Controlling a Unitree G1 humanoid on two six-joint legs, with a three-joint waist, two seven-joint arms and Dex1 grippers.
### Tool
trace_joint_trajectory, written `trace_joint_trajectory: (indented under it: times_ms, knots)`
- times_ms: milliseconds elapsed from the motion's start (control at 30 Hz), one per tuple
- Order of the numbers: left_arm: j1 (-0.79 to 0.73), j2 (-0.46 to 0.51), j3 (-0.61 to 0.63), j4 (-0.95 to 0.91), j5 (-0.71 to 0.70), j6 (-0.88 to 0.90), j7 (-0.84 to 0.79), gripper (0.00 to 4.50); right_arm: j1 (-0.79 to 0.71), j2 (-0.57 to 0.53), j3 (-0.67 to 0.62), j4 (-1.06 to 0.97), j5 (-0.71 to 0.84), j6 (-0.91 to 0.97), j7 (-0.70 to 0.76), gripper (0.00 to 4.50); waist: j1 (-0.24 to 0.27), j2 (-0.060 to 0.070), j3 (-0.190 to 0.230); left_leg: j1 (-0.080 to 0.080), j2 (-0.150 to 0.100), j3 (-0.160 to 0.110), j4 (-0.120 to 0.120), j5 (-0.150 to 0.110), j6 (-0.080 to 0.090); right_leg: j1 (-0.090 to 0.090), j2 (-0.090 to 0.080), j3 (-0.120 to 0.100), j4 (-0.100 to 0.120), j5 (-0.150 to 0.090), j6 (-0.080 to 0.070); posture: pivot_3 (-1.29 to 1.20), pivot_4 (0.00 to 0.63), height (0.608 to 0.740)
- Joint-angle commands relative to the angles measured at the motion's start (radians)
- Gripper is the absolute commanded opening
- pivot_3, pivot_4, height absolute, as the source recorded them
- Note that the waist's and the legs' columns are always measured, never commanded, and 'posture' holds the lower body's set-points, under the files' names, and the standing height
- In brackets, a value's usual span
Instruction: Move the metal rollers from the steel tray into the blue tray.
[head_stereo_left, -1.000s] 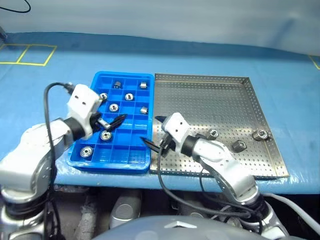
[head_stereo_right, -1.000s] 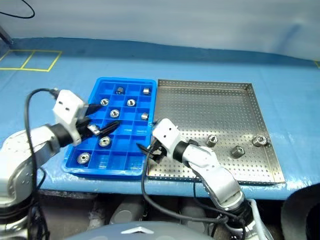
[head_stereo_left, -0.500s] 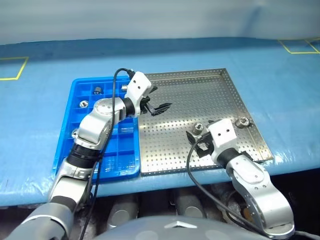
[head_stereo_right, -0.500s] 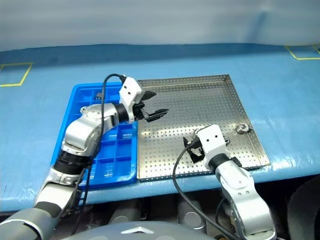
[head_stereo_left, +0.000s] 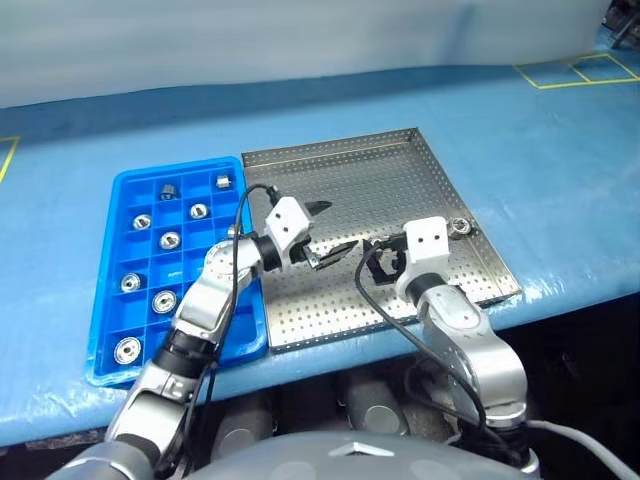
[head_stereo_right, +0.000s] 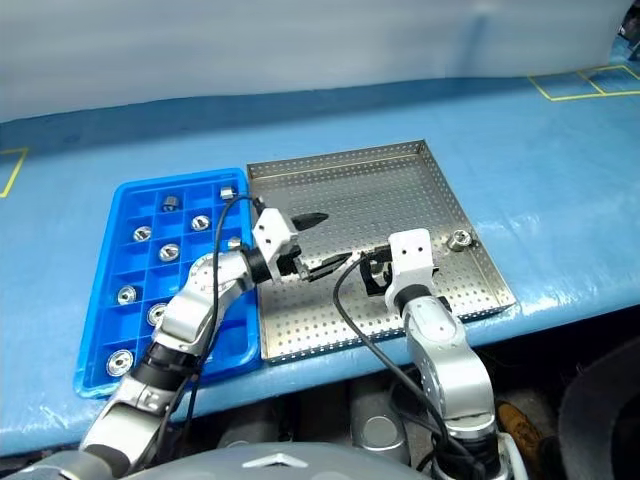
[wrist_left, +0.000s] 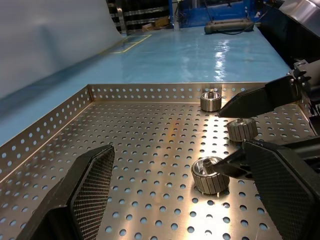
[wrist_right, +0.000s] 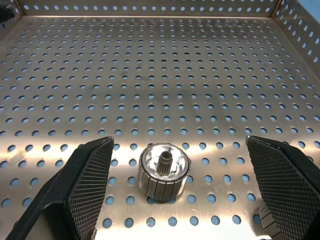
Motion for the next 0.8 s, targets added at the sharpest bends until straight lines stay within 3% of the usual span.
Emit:
trace_joint_trajectory:
  times_ms: [33,400,500,700,733,800]
  knots:
    - [0.053,-0.008,0.04,-0.088,-0.027,-0.016,0.031,4.48,-0.031,0.013,-0.031,0.042,0.008,-0.036,-0.003,4.5,0.003,0.0,0.0,0.0,0.0,0.0,0.0,0.0,0.0,0.0,0.0,0.0,0.0,0.0,0.0,-0.22,0.15,0.74]
    - [0.166,0.1,0.058,-0.282,-0.057,0.195,0.033,4.48,-0.094,0.008,-0.018,0.174,0.012,-0.033,0.028,4.5,0.028,0.001,0.0,0.0,0.0,0.001,0.0,0.0,0.0,0.0,0.0,0.0,0.0,0.0,0.0,-0.14,0.15,0.74]
    - [0.17,0.125,0.058,-0.308,-0.062,0.201,0.013,4.5,-0.111,0.01,-0.023,0.196,0.01,-0.009,0.022,3.88,0.036,0.001,0.0,0.0,0.0,0.001,0.0,0.0,0.0,0.0,0.0,0.0,0.0,0.001,-0.001,-0.13,0.15,0.74]
    - [0.185,0.133,0.063,-0.338,-0.084,0.2,0.003,4.5,-0.111,0.003,-0.018,0.166,0.021,0.029,0.037,1.91,0.061,0.001,0.0,0.0,0.0,0.001,-0.001,0.0,0.0,-0.001,0.0,0.0,0.0,0.003,-0.004,-0.1,0.15,0.74]
    - [0.188,0.134,0.066,-0.344,-0.088,0.2,0.003,4.5,-0.109,0.001,-0.017,0.157,0.024,0.037,0.041,1.69,0.064,0.001,0.0,0.0,0.0,0.001,-0.001,0.0,0.0,-0.001,0.0,0.0,0.0,0.003,-0.004,-0.1,0.15,0.74]
    - [0.198,0.136,0.076,-0.36,-0.089,0.194,0.011,4.5,-0.104,-0.012,-0.003,0.135,0.024,0.051,0.051,1.7,0.069,0.001,0.0,0.0,0.0,0.001,-0.001,0.0,0.0,-0.001,0.0,0.0,0.0,0.002,-0.004,-0.09,0.15,0.74]
